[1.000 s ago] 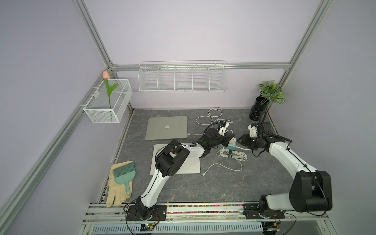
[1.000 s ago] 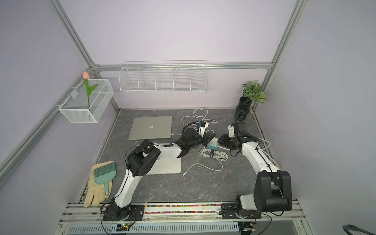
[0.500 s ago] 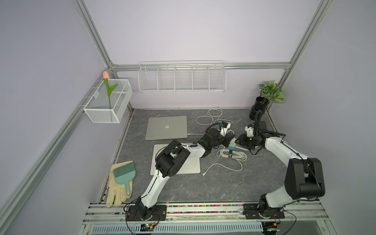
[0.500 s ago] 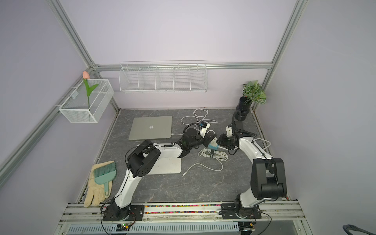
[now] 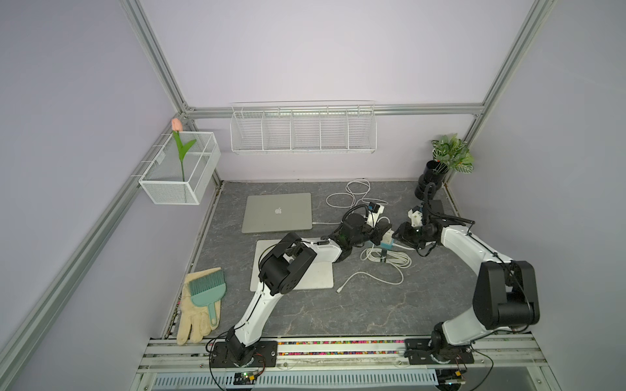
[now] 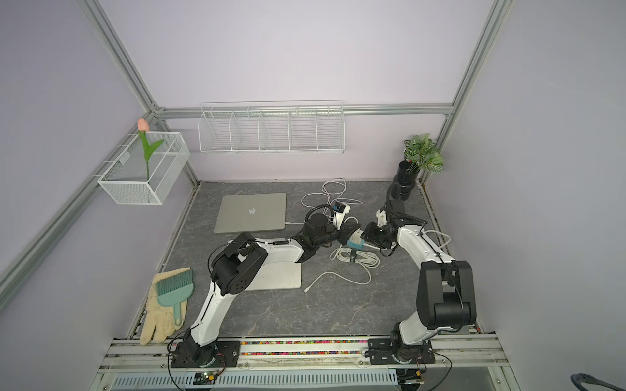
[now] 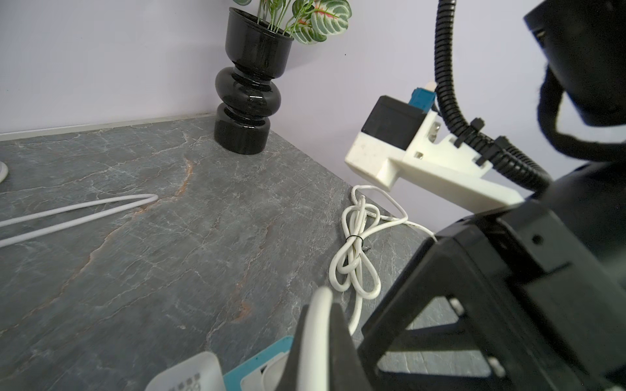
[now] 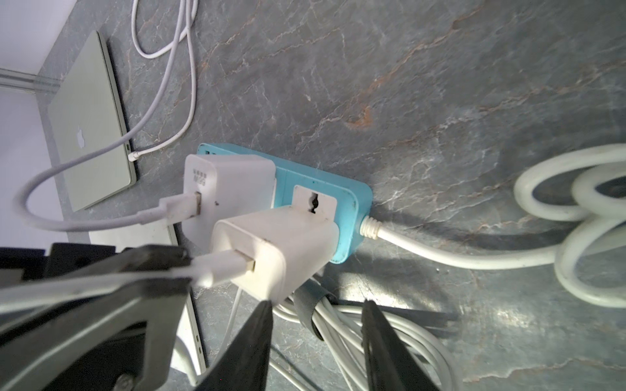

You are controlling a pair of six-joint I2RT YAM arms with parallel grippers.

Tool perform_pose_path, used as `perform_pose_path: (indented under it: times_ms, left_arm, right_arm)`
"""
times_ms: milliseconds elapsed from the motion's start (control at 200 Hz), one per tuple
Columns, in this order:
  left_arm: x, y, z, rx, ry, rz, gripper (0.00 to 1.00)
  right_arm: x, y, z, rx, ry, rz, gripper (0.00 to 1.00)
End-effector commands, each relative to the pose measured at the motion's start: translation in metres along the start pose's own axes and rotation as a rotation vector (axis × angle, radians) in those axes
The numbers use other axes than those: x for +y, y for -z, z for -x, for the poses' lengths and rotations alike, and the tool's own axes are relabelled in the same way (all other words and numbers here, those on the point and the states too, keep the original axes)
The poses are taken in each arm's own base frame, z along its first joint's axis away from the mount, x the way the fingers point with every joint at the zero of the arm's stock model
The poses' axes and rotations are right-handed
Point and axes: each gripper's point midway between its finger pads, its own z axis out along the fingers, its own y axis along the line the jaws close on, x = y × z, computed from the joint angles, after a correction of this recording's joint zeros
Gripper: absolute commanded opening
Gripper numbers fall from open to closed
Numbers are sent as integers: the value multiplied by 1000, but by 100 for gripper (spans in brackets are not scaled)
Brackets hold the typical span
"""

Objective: Unplug the laptop charger
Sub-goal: Remove the charging cable from the plug.

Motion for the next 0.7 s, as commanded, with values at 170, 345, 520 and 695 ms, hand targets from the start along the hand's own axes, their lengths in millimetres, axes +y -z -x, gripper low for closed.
perform_pose_path:
  times_ms: [170, 345, 520, 695]
  left_arm:
    - [-11, 3, -7, 35, -4, -26, 0]
    - [-11, 4, -5, 31, -2, -24, 0]
    - [-11, 4, -7, 36, -3, -23, 0]
    - [-14, 4, -5, 33, -6, -30, 0]
  right_arm:
    - [9, 9, 11, -16, 16, 8, 47]
    - [2, -2, 5, 20, 16, -19, 46]
    - [-9, -15, -8, 77, 28, -72, 46]
    - [-22, -18, -24, 156, 63, -181, 45]
